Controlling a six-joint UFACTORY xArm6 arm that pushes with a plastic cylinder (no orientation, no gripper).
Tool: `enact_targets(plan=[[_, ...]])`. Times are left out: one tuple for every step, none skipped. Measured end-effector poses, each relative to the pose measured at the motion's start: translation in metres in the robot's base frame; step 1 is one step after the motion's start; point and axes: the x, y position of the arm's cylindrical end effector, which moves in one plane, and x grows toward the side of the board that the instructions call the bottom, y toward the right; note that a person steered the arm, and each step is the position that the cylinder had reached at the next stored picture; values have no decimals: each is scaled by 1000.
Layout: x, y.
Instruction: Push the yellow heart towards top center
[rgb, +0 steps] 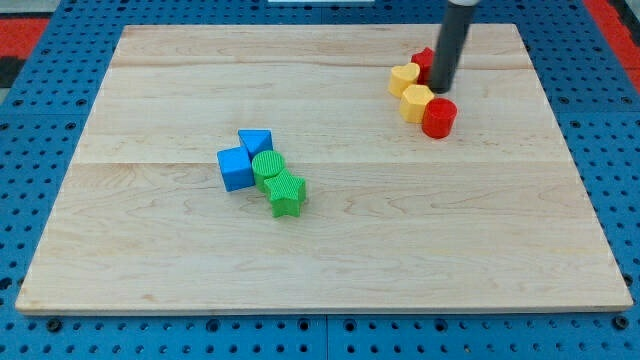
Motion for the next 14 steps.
enact_targets(plan=[[-16, 26], [-46, 23], [-45, 17], [-7, 16], [8, -11], [9, -51], [-17, -74], [-33, -76], [-33, -99], [-33, -112], [-38, -116], [-38, -134], [-58, -158], [-88, -159]])
